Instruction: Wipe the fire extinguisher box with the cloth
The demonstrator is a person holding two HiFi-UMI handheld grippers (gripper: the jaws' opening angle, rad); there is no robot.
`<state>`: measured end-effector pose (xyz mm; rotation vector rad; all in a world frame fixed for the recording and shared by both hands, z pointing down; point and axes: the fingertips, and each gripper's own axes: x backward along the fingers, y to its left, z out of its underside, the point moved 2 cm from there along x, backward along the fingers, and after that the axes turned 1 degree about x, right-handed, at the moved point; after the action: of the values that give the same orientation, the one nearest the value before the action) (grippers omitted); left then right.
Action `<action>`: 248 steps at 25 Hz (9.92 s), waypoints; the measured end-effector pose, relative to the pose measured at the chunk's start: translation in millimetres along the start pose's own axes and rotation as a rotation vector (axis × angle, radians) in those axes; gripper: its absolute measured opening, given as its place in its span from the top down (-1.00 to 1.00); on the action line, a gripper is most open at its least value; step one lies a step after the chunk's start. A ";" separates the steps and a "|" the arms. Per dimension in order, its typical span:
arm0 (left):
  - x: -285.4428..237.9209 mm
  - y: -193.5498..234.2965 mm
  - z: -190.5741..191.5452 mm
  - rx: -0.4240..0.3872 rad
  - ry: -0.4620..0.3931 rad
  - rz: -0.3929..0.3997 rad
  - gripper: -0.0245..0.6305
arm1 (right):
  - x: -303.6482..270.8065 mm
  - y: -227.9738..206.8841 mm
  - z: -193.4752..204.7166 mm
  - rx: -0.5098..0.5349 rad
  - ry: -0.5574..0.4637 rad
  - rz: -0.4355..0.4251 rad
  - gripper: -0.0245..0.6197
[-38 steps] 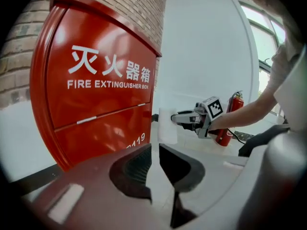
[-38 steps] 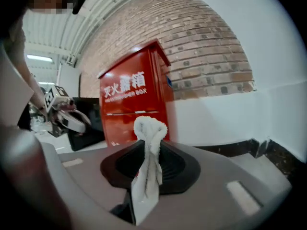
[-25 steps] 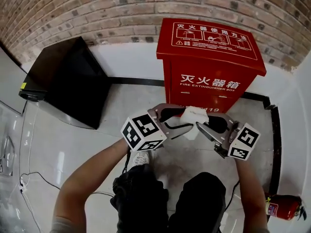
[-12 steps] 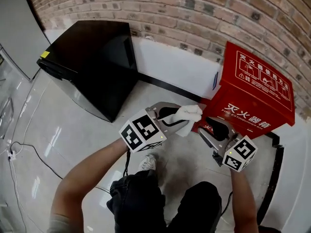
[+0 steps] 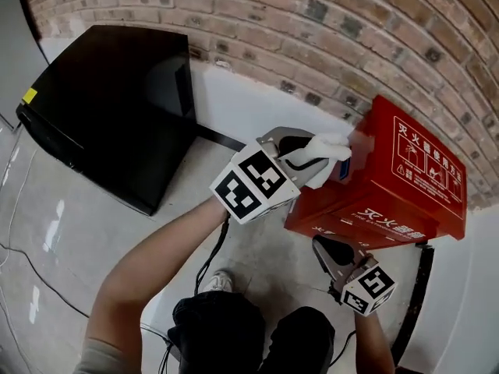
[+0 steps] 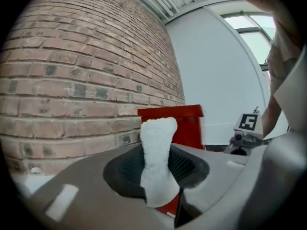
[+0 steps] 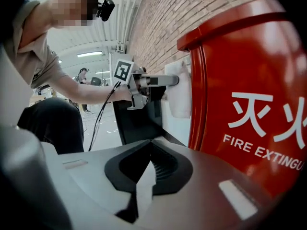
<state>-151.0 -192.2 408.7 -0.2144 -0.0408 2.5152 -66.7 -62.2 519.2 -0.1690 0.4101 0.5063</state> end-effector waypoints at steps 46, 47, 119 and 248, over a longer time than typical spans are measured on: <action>-17.2 -89.6 79.0 -0.061 0.071 0.276 0.56 | -38.3 44.0 51.9 0.043 0.225 -0.056 0.85; -21.3 -82.8 80.6 -0.053 0.061 0.261 0.55 | -39.1 43.1 53.7 0.041 0.229 -0.055 0.85; -49.1 -100.5 309.3 0.161 0.249 0.194 0.57 | -47.6 38.1 135.6 -0.140 0.354 -0.069 0.85; -274.3 -367.2 -42.3 0.322 0.755 0.028 0.92 | 284.0 -274.2 39.8 0.063 0.045 0.183 0.63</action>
<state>286.7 -52.4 435.3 -1.0038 0.6612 2.2677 310.4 -164.9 451.2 -0.0828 0.4877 0.6696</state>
